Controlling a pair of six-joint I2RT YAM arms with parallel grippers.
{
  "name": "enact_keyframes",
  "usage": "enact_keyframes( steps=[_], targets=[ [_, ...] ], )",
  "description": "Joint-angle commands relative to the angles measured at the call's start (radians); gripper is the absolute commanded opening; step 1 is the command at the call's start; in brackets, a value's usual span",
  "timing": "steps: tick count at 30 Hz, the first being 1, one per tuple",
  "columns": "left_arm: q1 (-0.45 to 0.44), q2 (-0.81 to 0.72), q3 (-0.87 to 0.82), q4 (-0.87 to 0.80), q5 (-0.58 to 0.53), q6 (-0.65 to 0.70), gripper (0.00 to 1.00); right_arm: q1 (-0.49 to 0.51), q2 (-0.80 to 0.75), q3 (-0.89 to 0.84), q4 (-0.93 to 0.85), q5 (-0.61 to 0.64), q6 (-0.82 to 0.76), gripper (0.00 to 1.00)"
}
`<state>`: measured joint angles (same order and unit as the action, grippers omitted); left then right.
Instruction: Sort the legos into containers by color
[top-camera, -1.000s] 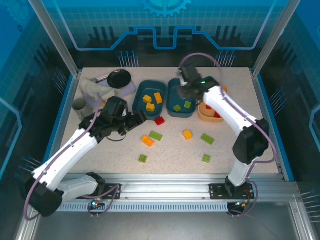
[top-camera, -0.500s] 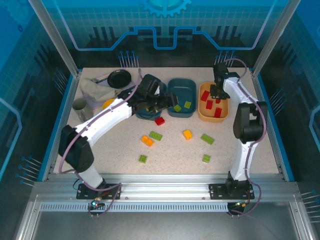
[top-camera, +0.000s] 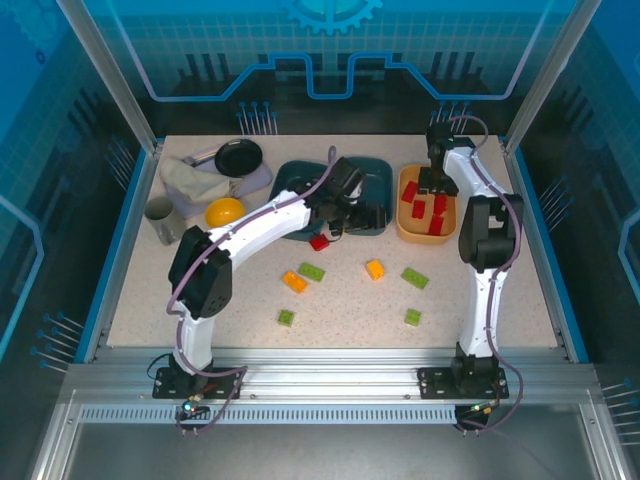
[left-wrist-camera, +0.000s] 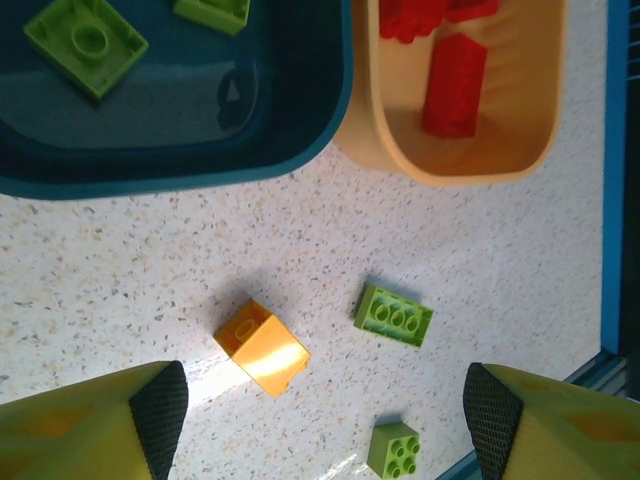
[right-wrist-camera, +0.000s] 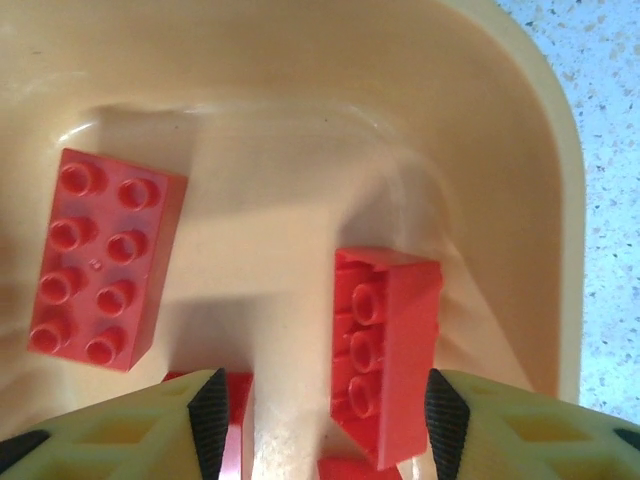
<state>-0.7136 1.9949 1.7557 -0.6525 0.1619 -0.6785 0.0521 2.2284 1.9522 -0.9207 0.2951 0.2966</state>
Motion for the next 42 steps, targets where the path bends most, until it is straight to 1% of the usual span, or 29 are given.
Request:
enact_keyframes(
  steps=[1,4,7,8,11,14,17,20,23,26,29,35,38,42],
  targets=[
    [-0.015,0.030,0.062,-0.127,-0.045,-0.033,0.75,0.031,-0.154,-0.007,-0.015,-0.026,0.014,0.57],
    [-0.015,0.016,0.053,-0.247,-0.145,-0.124,0.75,0.068,-0.296,-0.111,0.043,-0.054,0.019,0.58],
    [0.001,-0.059,-0.051,-0.279,-0.195,-0.221,0.76,0.134,-0.450,-0.267,0.133,-0.113,0.002,0.59],
    [0.009,-0.092,-0.115,-0.269,-0.198,-0.268,0.76,0.163,-0.512,-0.338,0.174,-0.143,-0.008,0.61],
    [0.042,-0.167,-0.274,-0.204,-0.173,-0.409,0.76,0.251,-0.672,-0.557,0.297,-0.249,-0.033,0.65],
    [0.066,-0.185,-0.366,-0.159,-0.155,-0.529,0.77,0.335,-0.813,-0.735,0.360,-0.336,-0.040,0.68],
    [0.074,-0.169,-0.405,-0.115,-0.125,-0.649,0.79,0.403,-0.913,-0.855,0.376,-0.411,-0.031,0.69],
    [0.072,-0.136,-0.391,-0.102,-0.107,-0.729,0.79,0.458,-0.989,-0.943,0.376,-0.438,-0.017,0.69],
    [0.073,-0.111,-0.375,-0.106,-0.114,-0.803,0.79,0.479,-1.044,-1.007,0.369,-0.462,-0.002,0.69],
    [0.069,-0.092,-0.375,-0.096,-0.116,-0.879,0.76,0.482,-1.093,-1.038,0.353,-0.461,0.003,0.69],
    [0.058,-0.064,-0.358,-0.118,-0.117,-0.923,0.73,0.480,-1.122,-1.047,0.335,-0.449,-0.011,0.70],
    [0.042,-0.020,-0.351,-0.131,-0.145,-0.951,0.72,0.467,-1.152,-1.050,0.352,-0.506,-0.034,0.72],
    [0.042,-0.006,-0.359,-0.115,-0.167,-0.955,0.70,0.466,-1.174,-1.058,0.369,-0.533,-0.032,0.76],
    [0.040,0.004,-0.363,-0.126,-0.189,-0.954,0.66,0.455,-1.175,-1.055,0.355,-0.544,-0.039,0.76]
  ],
)
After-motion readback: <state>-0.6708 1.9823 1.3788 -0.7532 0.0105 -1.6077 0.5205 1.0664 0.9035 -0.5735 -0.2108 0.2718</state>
